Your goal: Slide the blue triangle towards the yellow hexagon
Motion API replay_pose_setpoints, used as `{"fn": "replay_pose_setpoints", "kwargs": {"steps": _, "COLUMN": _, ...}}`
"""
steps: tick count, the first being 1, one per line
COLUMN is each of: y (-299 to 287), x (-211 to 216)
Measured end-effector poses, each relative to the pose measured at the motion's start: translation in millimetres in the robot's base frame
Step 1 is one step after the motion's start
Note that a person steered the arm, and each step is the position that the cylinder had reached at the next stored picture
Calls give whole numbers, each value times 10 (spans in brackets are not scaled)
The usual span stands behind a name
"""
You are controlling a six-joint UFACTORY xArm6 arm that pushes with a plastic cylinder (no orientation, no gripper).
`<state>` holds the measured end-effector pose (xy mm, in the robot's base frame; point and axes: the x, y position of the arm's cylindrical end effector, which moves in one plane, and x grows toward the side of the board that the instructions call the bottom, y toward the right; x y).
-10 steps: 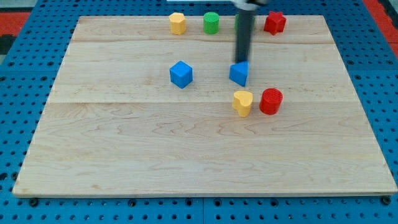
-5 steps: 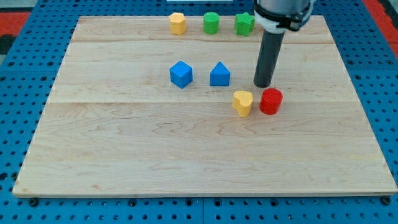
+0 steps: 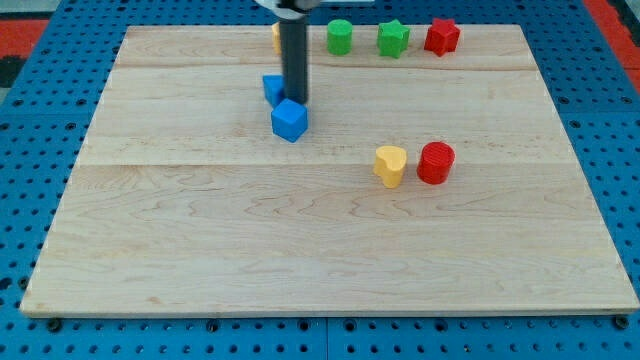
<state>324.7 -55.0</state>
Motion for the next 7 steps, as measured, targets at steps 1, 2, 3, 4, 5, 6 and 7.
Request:
{"fn": "replay_pose_setpoints", "kwargs": {"steps": 1, "y": -416, "x": -431}}
{"fn": "replay_pose_setpoints", "kwargs": {"steps": 2, "y": -504, "x": -278}}
{"fn": "replay_pose_setpoints", "kwargs": {"steps": 3, "y": -803, "x": -308}}
{"fn": "replay_pose_setpoints", "kwargs": {"steps": 4, "y": -1231, "x": -319}}
{"fn": "replay_pose_setpoints", "kwargs": {"steps": 5, "y": -1619, "x": -402}}
{"fn": "replay_pose_setpoints", "kwargs": {"steps": 6, "y": -1535, "x": -575}}
{"fn": "replay_pose_setpoints", "kwargs": {"steps": 7, "y": -1070, "x": -622}}
